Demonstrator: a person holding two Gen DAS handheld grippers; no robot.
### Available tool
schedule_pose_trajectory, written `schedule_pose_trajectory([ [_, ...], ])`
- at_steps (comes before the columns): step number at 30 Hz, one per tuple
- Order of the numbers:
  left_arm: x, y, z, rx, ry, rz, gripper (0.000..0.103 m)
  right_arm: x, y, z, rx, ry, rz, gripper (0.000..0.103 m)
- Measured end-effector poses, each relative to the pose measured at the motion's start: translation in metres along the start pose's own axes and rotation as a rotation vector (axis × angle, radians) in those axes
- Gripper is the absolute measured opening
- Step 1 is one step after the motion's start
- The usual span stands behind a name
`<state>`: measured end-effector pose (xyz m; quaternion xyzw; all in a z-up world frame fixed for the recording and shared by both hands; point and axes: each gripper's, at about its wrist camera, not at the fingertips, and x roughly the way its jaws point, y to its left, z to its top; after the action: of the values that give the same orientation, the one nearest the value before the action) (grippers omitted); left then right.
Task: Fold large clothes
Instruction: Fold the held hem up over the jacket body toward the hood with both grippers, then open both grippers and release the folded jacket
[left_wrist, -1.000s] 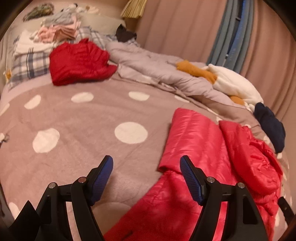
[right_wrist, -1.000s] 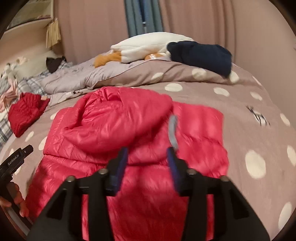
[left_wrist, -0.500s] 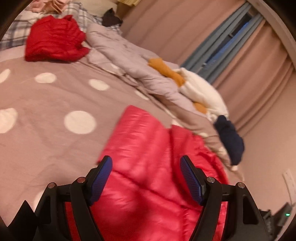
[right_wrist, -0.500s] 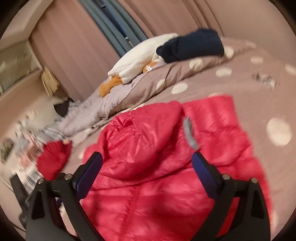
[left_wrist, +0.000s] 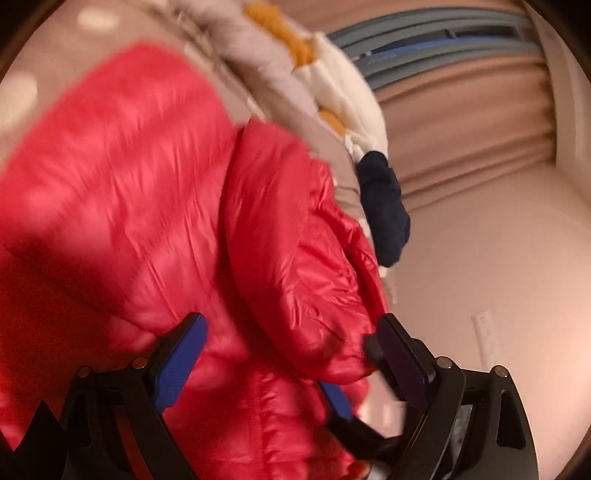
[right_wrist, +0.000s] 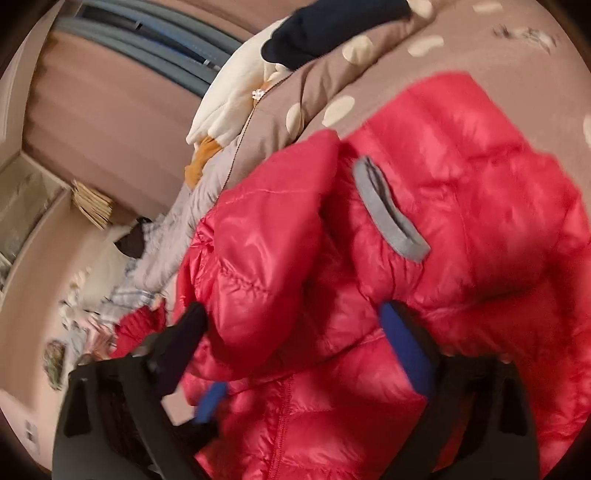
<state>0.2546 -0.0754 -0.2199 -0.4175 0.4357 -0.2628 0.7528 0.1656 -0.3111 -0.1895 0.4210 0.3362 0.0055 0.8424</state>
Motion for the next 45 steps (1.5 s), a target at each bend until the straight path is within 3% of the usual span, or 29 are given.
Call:
schedule_pose_trajectory([
  [1, 0.002, 0.0, 0.001, 0.001, 0.003, 0.007, 0.09, 0.0, 0.001, -0.001, -0.009, 0.002, 0.009, 0.052],
  [2, 0.001, -0.002, 0.001, 0.029, -0.009, 0.014, 0.082, 0.001, 0.003, -0.002, -0.024, 0.011, 0.005, 0.025],
  [3, 0.0, -0.003, 0.0, 0.043, -0.025, 0.024, 0.075, 0.004, 0.004, -0.004, -0.034, 0.028, -0.01, 0.016],
  [5, 0.0, -0.001, -0.002, 0.031, -0.055, 0.118, 0.038, 0.008, 0.008, -0.009, -0.06, 0.05, -0.038, 0.011],
  [8, -0.002, 0.007, -0.005, 0.014, -0.055, 0.128, 0.022, 0.0, 0.026, -0.017, -0.167, 0.02, -0.083, 0.01],
  [11, -0.012, 0.002, -0.009, 0.047, -0.07, 0.147, 0.021, -0.018, 0.035, -0.02, -0.224, -0.005, -0.073, 0.01],
  [14, -0.024, -0.012, -0.021, 0.158, -0.115, 0.222, 0.021, -0.03, 0.033, -0.027, -0.248, -0.01, -0.078, 0.01],
  [17, -0.021, -0.014, -0.034, 0.232, -0.092, 0.296, 0.021, -0.026, 0.021, -0.03, -0.248, 0.021, -0.144, 0.012],
  [21, -0.023, -0.01, -0.048, 0.236, -0.08, 0.33, 0.021, -0.027, 0.004, -0.036, -0.205, 0.04, -0.191, 0.016],
  [24, -0.023, -0.013, -0.053, 0.282, -0.086, 0.381, 0.023, -0.037, 0.006, -0.039, -0.261, -0.003, -0.262, 0.038],
  [25, -0.021, -0.012, -0.054, 0.293, -0.088, 0.399, 0.028, -0.036, 0.005, -0.039, -0.277, -0.011, -0.284, 0.046],
  [29, -0.008, -0.006, -0.053, 0.323, -0.099, 0.437, 0.039, -0.024, -0.011, -0.035, -0.272, 0.003, -0.287, 0.046],
  [36, 0.013, -0.008, -0.058, 0.405, -0.16, 0.516, 0.046, 0.0, -0.011, -0.032, -0.364, -0.038, -0.342, 0.049],
  [45, 0.022, -0.004, -0.05, 0.383, -0.175, 0.512, 0.049, 0.016, -0.01, -0.021, -0.377, -0.044, -0.341, 0.049],
])
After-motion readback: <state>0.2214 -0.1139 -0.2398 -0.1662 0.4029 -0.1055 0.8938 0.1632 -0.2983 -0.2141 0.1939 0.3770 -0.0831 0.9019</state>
